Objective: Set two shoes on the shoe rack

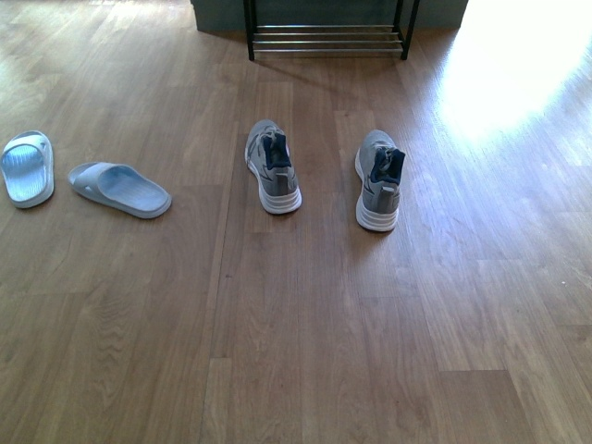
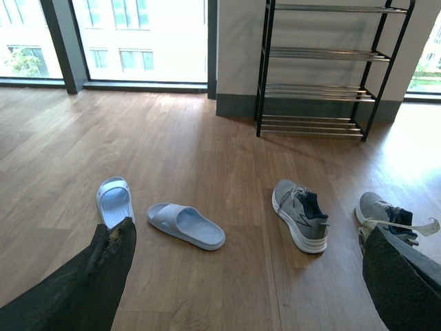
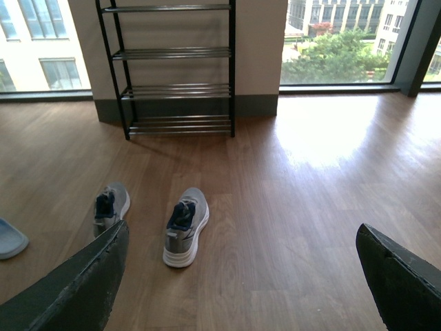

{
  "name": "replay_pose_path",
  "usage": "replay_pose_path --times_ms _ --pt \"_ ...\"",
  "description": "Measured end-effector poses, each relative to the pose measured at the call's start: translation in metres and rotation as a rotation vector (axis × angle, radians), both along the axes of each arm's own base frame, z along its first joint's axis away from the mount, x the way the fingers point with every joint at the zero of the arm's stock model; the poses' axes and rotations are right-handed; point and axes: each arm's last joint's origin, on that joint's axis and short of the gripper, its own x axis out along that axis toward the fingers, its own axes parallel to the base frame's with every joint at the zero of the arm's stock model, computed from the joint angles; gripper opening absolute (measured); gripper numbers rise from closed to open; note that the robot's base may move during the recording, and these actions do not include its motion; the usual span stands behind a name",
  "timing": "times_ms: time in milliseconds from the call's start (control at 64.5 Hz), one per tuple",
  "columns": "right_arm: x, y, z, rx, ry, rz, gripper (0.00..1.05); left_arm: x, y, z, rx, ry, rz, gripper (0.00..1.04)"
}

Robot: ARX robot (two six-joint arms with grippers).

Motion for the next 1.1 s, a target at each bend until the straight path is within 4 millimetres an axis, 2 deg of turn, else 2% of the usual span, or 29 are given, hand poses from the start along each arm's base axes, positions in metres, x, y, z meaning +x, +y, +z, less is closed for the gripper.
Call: replay_pose_path --times_ms 1101 --pt "0.0 0.0 0.0 0.0 0.0 0.0 0.96 0.0 0.0 0.0 0.0 0.0 0.0 0.95"
